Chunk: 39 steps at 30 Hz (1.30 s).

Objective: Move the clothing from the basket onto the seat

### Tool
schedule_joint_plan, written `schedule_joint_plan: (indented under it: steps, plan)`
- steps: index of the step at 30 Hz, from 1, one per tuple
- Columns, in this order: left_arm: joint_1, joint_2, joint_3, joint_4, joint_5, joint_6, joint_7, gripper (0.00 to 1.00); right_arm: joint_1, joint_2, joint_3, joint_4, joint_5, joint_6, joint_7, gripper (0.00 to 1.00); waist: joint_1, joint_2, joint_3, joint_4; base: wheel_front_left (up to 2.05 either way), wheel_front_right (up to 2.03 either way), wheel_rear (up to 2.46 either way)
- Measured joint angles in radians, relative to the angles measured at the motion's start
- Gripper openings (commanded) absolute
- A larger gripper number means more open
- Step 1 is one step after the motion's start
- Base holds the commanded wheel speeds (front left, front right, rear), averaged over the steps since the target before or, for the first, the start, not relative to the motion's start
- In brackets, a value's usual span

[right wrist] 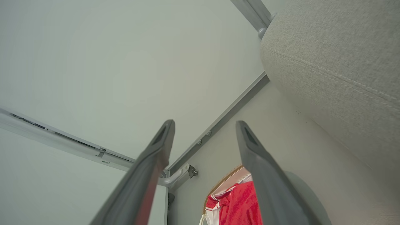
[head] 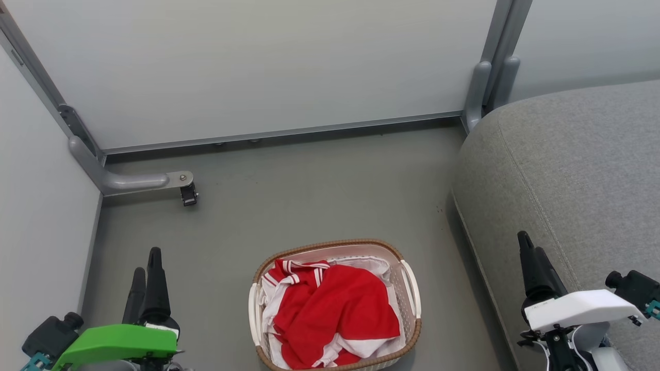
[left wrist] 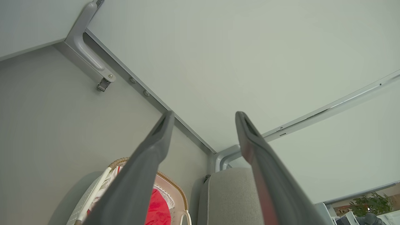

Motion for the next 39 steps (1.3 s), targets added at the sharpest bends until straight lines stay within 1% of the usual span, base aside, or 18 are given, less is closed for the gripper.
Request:
schedule_joint_plan:
  steps: [4,14,17,22,27,39]
  plan:
    - [0.003,0.0,-0.006,-0.004,0.062,0.004,-0.013,1.0,0.003,-0.001,0.016,-0.007,-0.08,0.0,-0.013,1.0,0.0,0.0,0.0,0.0,0.0,0.0,0.0]
    - [0.022,0.001,-0.016,-0.009,0.222,0.011,-0.043,1.0,0.005,-0.002,0.046,-0.011,-0.223,0.0,-0.043,1.0,0.0,0.0,0.0,0.001,0.0,0.0,0.0]
    - [0.028,0.001,-0.018,-0.009,0.256,0.013,-0.052,1.0,0.005,-0.002,0.054,-0.012,-0.268,0.0,-0.051,1.0,0.0,0.0,0.001,0.001,0.0,0.0,0.0]
    - [0.038,0.001,-0.021,-0.004,0.352,0.013,-0.065,1.0,0.005,-0.003,0.065,-0.011,-0.334,0.0,-0.066,1.0,0.0,0.0,0.002,0.001,0.0,0.0,0.0]
    - [0.044,0.001,-0.019,0.005,0.416,0.013,-0.078,1.0,0.005,-0.004,0.071,-0.002,-0.391,0.0,-0.077,1.0,0.0,0.0,0.002,0.002,0.0,0.0,0.0]
    - [0.059,0.002,-0.019,0.033,0.528,0.014,-0.108,1.0,0.005,-0.005,0.094,0.025,-0.516,0.0,-0.108,1.0,0.0,0.0,0.003,0.003,0.0,0.0,0.0]
